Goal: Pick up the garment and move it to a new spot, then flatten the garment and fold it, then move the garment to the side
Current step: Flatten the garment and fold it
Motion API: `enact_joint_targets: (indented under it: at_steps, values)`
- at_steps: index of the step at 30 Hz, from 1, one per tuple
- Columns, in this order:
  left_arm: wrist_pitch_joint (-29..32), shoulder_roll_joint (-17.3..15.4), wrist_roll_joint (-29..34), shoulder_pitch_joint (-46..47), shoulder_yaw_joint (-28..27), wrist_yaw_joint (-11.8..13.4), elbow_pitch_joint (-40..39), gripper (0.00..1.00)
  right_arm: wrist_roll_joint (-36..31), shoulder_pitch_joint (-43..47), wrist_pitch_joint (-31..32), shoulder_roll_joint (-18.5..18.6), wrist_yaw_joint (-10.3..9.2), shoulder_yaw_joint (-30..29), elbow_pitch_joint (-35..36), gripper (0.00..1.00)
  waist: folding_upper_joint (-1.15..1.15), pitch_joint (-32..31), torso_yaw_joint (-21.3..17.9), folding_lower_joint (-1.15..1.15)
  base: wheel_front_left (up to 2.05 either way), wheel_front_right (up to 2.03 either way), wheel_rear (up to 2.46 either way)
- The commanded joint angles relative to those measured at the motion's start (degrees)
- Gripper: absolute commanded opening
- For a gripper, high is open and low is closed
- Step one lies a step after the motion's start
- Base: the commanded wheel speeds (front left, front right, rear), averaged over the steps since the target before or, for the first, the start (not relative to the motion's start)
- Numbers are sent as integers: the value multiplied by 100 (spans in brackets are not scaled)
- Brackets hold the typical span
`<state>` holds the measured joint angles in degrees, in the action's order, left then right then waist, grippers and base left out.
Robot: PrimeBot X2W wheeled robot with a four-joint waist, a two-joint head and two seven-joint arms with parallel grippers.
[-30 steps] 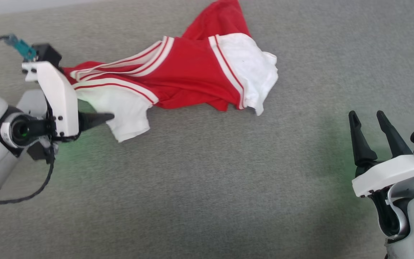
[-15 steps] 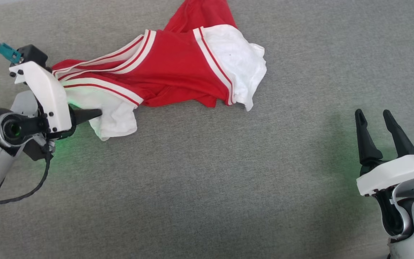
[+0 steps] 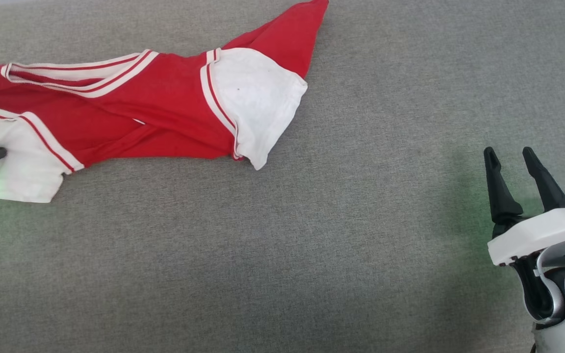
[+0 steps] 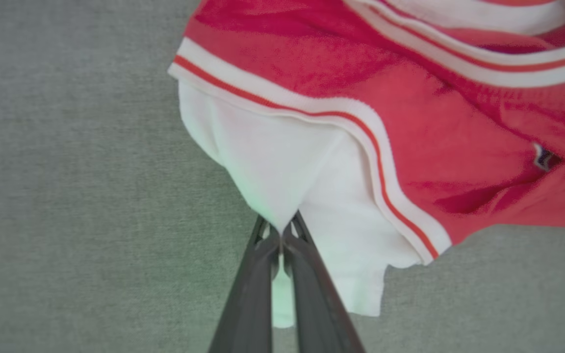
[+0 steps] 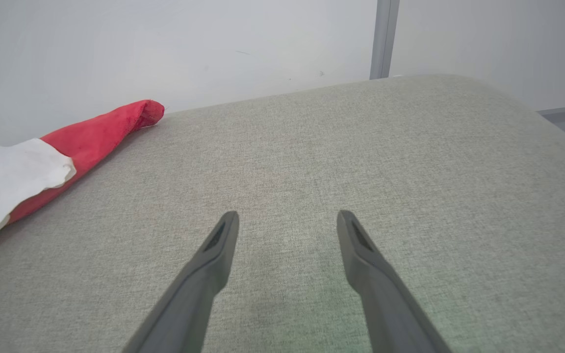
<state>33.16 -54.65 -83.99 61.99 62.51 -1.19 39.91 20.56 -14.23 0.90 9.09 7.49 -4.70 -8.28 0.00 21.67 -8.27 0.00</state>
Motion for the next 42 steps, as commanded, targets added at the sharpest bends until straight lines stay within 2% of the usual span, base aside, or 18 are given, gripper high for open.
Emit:
enact_joint_targets:
  at_steps: [1,4,5,6,7,8,9,11,12,14,15,16,21,23,26,33,38,42]
  values:
    - [-60,108,-68,-86,-35,1,29,0,-9,13,21,20,0,-16,8,100,0,-11,29,0,0,0,0]
    - [-221,237,-59,-210,-16,-22,144,0,-52,20,82,53,0,14,40,100,0,-44,94,0,0,0,0]
    - [-314,313,-20,-248,-3,-15,197,6,-66,11,116,76,0,35,59,100,0,-62,122,0,0,0,0]
    - [-407,361,51,-273,27,-35,240,32,-70,-10,149,103,0,65,80,100,0,-75,150,0,0,0,0]
    - [-543,424,118,-289,43,-56,292,54,-75,-38,188,138,0,117,105,100,0,-96,184,0,0,0,0]
    - [-691,502,118,-315,26,-80,340,85,-100,-66,239,180,0,169,129,100,0,-119,230,0,0,0,0]
    - [-865,573,135,-347,-1,-119,372,100,-105,-94,291,220,0,243,154,100,0,-143,282,0,0,0,0]
    - [-1269,744,233,-419,-22,-198,424,100,-110,-185,447,348,0,401,192,100,0,-179,413,0,0,0,0]
    - [-1807,879,374,-474,-46,-253,444,100,-102,-323,640,514,0,589,209,100,0,-216,574,0,0,0,0]
    - [-2415,1061,507,-611,-68,-304,424,100,-39,-453,902,717,0,818,176,100,0,-262,764,0,0,0,0]
    - [-2415,1061,507,-611,-68,-304,424,100,-39,-453,902,717,0,818,176,100,0,-262,764,0,0,0,0]
    - [-2717,1174,530,-712,-88,-333,396,100,-32,-547,1016,846,0,911,157,100,0,-287,876,0,0,0,0]
    - [-4288,1709,860,-1304,-112,-273,240,100,241,-1043,1643,1418,0,1520,1,100,0,-396,1418,0,0,0,0]
    - [-4674,1931,997,-1556,-109,-213,155,100,386,-1276,1929,1669,0,1776,-82,100,0,-423,1634,0,0,0,0]
    - [-4831,2261,1381,-1808,-444,6,-32,100,727,-1646,2325,1973,-1,2106,-227,100,0,-420,1948,0,0,0,0]
    - [-4841,2929,3350,-3057,-2428,518,-1233,100,1503,-2400,3082,2512,0,2645,-646,100,0,-350,2520,0,0,0,0]
    - [-4842,3408,4603,-3974,-3415,516,-1993,100,1850,-2831,3568,2765,0,3087,-1022,100,0,-250,2704,0,0,0,0]
    - [-4842,3728,5243,-4443,-3948,392,-2344,100,2008,-3072,3795,2861,0,3322,-1351,100,0,-181,2765,0,0,0,0]
